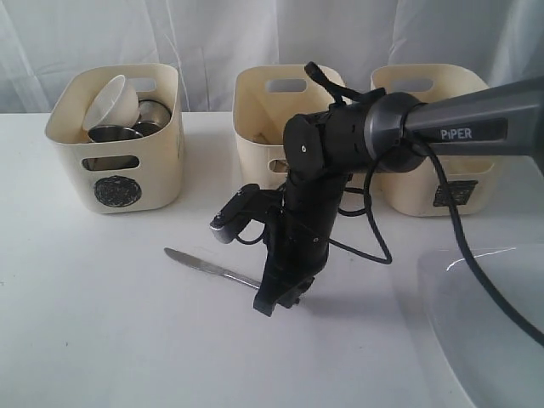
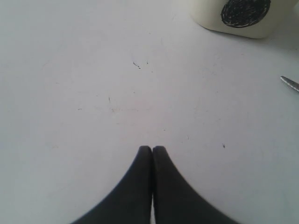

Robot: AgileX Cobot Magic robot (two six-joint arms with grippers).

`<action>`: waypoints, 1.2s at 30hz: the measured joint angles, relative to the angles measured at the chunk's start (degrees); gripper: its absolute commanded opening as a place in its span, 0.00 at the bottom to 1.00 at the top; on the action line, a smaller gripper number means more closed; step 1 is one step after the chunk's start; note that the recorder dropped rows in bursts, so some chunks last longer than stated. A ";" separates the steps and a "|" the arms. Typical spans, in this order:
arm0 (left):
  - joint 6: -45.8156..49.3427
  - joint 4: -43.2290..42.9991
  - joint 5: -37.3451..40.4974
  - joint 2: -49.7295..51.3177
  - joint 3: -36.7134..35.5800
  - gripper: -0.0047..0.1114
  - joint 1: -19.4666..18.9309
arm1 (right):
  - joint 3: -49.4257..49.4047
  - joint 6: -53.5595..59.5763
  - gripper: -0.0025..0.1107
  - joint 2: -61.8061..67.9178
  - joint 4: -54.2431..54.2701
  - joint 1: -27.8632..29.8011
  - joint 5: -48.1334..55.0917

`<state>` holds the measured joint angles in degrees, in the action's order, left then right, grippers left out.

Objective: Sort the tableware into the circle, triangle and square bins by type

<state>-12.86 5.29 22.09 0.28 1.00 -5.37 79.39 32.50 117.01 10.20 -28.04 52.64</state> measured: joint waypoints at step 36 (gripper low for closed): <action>0.00 0.00 0.00 0.00 0.00 0.04 0.00 | -1.25 -1.00 0.02 -5.44 0.12 0.00 -2.13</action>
<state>-12.86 5.29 22.09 0.28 1.00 -5.37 78.13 31.50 111.57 10.32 -28.04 50.51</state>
